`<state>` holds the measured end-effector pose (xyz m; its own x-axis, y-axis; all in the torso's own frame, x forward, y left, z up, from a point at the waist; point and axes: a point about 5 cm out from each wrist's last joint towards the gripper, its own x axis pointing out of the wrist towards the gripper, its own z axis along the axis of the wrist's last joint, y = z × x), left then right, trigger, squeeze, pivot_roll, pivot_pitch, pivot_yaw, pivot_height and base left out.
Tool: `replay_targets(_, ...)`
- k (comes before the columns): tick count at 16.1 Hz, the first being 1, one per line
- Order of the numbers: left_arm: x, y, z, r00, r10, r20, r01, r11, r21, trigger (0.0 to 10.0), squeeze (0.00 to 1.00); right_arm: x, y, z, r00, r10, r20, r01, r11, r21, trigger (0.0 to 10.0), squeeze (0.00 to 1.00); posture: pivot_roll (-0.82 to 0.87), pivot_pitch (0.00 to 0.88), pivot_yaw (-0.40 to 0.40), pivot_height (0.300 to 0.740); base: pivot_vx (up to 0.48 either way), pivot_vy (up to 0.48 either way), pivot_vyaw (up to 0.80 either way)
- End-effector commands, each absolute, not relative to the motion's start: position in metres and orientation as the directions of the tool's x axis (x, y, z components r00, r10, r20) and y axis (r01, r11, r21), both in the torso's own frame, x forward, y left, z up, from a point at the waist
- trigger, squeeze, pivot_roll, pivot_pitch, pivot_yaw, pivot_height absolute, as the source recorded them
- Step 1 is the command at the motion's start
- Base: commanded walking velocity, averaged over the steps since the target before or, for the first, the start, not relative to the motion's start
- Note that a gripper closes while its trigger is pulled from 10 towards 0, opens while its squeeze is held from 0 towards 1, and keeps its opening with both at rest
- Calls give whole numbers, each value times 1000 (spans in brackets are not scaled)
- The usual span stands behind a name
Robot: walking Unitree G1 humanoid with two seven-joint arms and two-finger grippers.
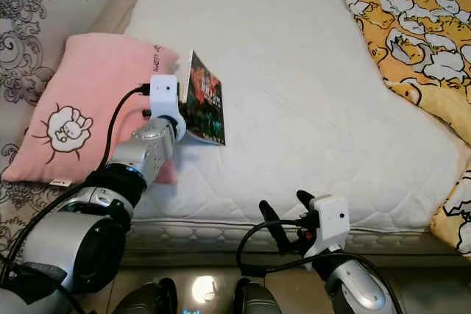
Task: Clean up the room
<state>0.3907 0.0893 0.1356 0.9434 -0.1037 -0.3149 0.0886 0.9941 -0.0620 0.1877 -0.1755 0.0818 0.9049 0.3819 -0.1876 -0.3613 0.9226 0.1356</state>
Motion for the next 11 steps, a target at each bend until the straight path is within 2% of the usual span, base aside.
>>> replay_targets(1, 388, 87, 132, 936, -113, -332, 108, 994, -32, 10000, 0, 185, -179, 76, 902, 374, -215, -349, 926, 147, 10000, 0, -265, 139, -41, 740, 0, 0, 0)
replay_targets(2, 389, 92, 134, 938, -95, -332, 97, 995, -10, 10000, 1000, 184, -179, 75, 901, 375, -219, -349, 925, 149, 10000, 0, -258, 133, -40, 740, 0, 0, 0)
replay_targets(9, 393, 106, 142, 944, -69, -322, 97, 993, 73, 10000, 1000, 185, -182, 72, 907, 358, -222, -332, 932, 149, 10000, 0, -251, 105, -32, 740, 0, 0, 0)
replay_targets(11, 394, 116, 149, 953, -63, -295, 108, 984, 141, 10000, 1000, 185, -182, 72, 910, 352, -218, -326, 934, 146, 10000, 0, -248, 95, -29, 740, 0, 0, 0)
